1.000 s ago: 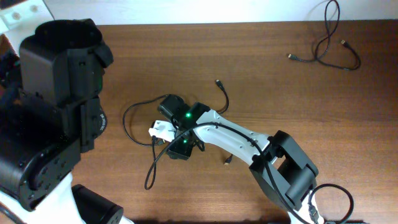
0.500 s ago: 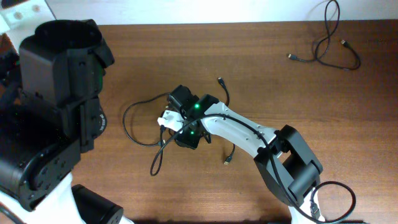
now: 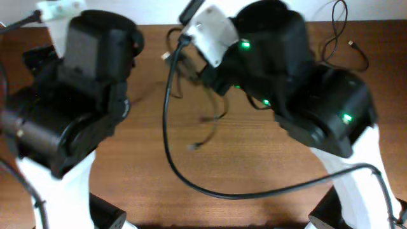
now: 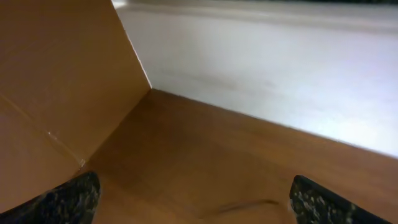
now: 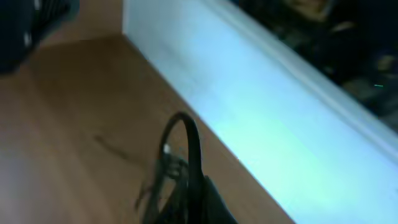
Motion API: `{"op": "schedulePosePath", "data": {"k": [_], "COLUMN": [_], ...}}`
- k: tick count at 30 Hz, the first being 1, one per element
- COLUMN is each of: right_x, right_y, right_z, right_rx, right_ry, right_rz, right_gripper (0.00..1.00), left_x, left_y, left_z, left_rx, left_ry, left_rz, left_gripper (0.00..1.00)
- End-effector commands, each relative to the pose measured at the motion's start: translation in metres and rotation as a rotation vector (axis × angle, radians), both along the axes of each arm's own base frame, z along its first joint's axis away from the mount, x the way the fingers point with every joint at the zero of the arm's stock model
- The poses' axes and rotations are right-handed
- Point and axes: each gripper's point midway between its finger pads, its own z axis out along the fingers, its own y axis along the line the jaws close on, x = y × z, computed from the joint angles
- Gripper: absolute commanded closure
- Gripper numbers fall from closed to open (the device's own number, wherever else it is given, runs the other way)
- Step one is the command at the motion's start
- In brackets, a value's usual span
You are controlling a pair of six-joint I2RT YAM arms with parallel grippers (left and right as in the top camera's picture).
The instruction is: Untangle cables
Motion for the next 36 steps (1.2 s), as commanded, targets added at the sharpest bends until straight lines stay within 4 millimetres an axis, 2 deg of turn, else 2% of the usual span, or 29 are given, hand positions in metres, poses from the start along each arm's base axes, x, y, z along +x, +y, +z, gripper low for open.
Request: {"op": "schedulePosePath", "data": {"k": [1,2,3,5,6,7,9,11,12,13,14,15,18,19,22,23,24,25,27,30,32,34,36], "right_x": [0.014,0.014,0.013,0.008,0.007,0.006,0.012,0.022,0.024,0.029,0.032,0.037,0.049,0.051,0.053,0.052,0.051,0.051,0.050,0.045,0.045,0.044,0.044], "right_y": [-0.044,-0.051,-0.065,-0.090,-0.109,-0.118,-0.139,-0.164,-0.171,-0.181,-0.180,-0.183,-0.203,-0.205,-0.192,-0.185,-0.175,-0.173,-0.170,-0.156,-0.156,-0.152,-0.152], "right_z": [0.022,0.027,0.036,0.056,0.066,0.069,0.070,0.067,0.067,0.064,0.059,0.055,0.053,0.057,0.076,0.082,0.089,0.093,0.100,0.106,0.108,0.105,0.102], "right_rx": [-0.009,-0.006,0.002,0.075,0.122,0.136,0.159,0.169,0.182,0.194,0.203,0.213,0.235,0.263,0.380,0.412,0.443,0.469,0.491,0.522,0.532,0.528,0.524], "right_ry": [-0.090,-0.107,-0.136,-0.164,-0.169,-0.169,-0.158,-0.147,-0.142,-0.126,-0.095,-0.073,-0.069,-0.077,-0.100,-0.105,-0.112,-0.111,-0.128,-0.121,-0.122,-0.104,-0.095], "right_rz": [-0.238,-0.269,-0.321,-0.392,-0.431,-0.430,-0.469,-0.551,-0.575,-0.592,-0.549,-0.540,-0.607,-0.617,-0.553,-0.517,-0.456,-0.447,-0.421,-0.339,-0.337,-0.316,-0.318], "right_gripper": [0.96,0.96,0.96,0.96,0.96,0.96,0.96,0.96,0.96,0.96,0.96,0.96,0.96,0.96,0.96,0.96,0.96,0.96,0.96,0.96,0.96,0.96,0.96], "left_x": [0.014,0.023,0.036,0.057,0.064,0.066,0.063,0.045,0.037,0.022,0.007,0.004,0.024,0.035,0.048,0.050,0.055,0.057,0.077,0.109,0.119,0.124,0.124], "left_y": [-0.015,-0.032,-0.055,-0.114,-0.152,-0.176,-0.220,-0.248,-0.255,-0.265,-0.267,-0.264,-0.245,-0.244,-0.248,-0.246,-0.239,-0.238,-0.240,-0.253,-0.261,-0.266,-0.272], "left_z": [-0.026,-0.037,-0.050,-0.073,-0.080,-0.081,-0.077,-0.060,-0.051,-0.035,-0.013,-0.006,-0.008,0.001,0.025,0.045,0.061,0.056,0.015,-0.039,-0.064,-0.073,-0.070], "left_rx": [-0.020,-0.071,-0.141,-0.320,-0.443,-0.529,-0.668,-0.800,-0.851,-0.925,-0.987,-1.030,-1.130,-1.160,-1.296,-1.339,-1.306,-1.285,-1.297,-1.355,-1.398,-1.404,-1.391], "left_ry": [0.083,0.107,0.131,0.178,0.192,0.198,0.212,0.235,0.243,0.249,0.231,0.236,0.245,0.202,0.136,0.080,-0.013,-0.012,0.089,0.226,0.307,0.324,0.306], "left_rz": [-0.042,-0.103,-0.187,-0.403,-0.542,-0.630,-0.834,-1.039,-1.127,-1.274,-1.436,-1.466,-1.339,-1.329,-1.325,-1.359,-1.396,-1.390,-1.265,-1.211,-1.199,-1.191,-1.212], "left_gripper": [0.08,0.00,0.01,0.01,0.01,0.01,0.01,0.01,0.01,0.01,0.01,0.01,0.01,0.01,0.01,0.01,0.01,0.01,0.01,0.01,0.01,0.01,0.01]}}
